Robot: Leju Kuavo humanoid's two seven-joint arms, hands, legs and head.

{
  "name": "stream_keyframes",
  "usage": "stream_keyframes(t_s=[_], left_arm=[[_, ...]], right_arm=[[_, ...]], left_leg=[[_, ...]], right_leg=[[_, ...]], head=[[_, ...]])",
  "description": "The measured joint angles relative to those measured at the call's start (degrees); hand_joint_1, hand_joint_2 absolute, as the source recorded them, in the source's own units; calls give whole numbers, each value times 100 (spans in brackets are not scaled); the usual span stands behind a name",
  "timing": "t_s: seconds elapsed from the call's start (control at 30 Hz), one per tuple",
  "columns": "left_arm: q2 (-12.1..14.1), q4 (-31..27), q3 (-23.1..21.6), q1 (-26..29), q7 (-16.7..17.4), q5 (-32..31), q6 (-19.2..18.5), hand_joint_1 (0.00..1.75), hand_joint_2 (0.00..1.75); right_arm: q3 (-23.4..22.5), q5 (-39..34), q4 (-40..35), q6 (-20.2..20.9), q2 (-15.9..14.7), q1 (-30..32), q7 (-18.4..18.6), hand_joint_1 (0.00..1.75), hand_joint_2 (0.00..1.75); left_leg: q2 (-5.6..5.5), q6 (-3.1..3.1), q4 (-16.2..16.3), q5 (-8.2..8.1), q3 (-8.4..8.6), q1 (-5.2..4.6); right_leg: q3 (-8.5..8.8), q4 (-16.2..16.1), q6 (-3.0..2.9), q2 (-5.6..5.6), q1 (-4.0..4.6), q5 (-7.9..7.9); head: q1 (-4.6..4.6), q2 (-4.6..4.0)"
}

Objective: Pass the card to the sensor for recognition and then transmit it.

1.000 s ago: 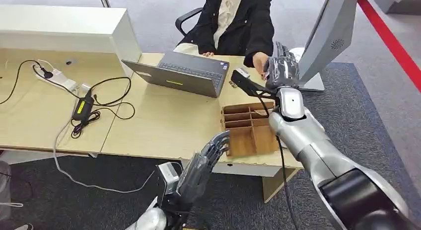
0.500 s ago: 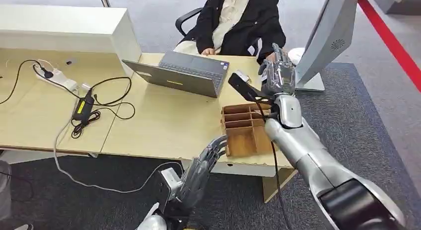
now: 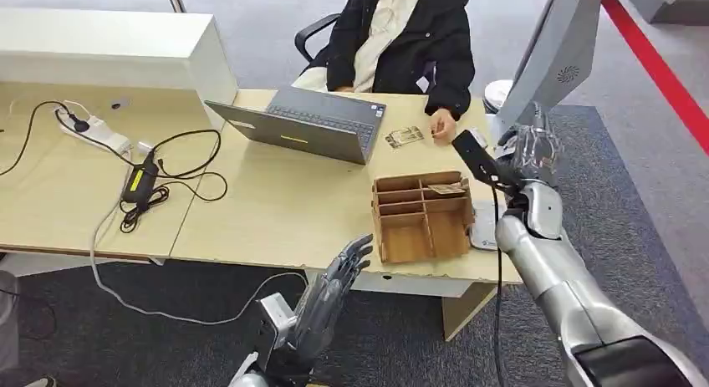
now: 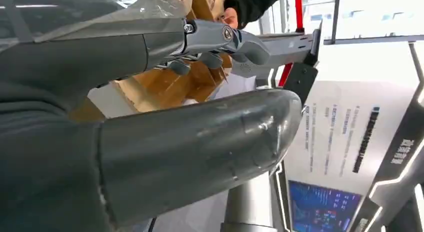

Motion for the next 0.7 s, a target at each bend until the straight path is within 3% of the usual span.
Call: stream_keyframes(t_s=[0.23,0.7], left_arm=[[48,-50,26,34,94,-70,-17,0,0],[66,-76,26,31,96,-2,142,0,0]], right_arm=[[-506,55,-100,0,-148,306,-2,175,175],[-629,-267,394,4,-94,628,-232,175,175]], left_leg=[[1,1,0,-1,-1,0],[0,1,-2,0,-2,0]], right_leg=[[0,0,0,0,0,0],[0,0,1,0,0,-1]], head=[[0,0],[2,0]])
